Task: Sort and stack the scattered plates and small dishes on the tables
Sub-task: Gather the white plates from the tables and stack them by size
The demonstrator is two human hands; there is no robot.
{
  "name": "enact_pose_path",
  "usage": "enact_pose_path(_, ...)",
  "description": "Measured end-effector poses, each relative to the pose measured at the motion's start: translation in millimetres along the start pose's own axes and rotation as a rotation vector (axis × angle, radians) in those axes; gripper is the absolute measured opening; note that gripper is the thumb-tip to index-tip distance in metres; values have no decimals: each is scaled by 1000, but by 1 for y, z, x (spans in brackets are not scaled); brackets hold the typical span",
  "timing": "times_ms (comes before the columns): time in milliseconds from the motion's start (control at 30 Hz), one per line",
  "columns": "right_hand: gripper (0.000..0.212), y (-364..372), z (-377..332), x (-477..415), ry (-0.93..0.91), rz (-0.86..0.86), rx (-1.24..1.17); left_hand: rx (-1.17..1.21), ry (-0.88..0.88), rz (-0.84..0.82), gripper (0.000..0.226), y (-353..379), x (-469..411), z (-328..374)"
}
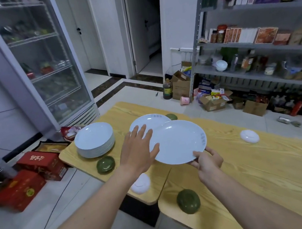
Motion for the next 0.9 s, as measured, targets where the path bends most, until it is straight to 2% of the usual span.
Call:
enact_pose_path(433,49,115,6,-78,31,-9,39,9,-5,-44,61,28,-115,-70)
enact_pose_path(800,58,155,29,-96,36,58,35,64,127,-72,56,42,-166,-126)
enact_pose_path(900,58,163,37,-95,3,132,117,85,175,-94,56,44,-174,-143)
Point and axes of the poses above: each hand's wrist, its own x-axis away from the middle knuckle, its own y-axis out of the palm, z = x × y, the point moved 1 cm from there along -x, towards the middle knuckle, and after that the axes turned 8 degrees about x, right-handed, at the moved point
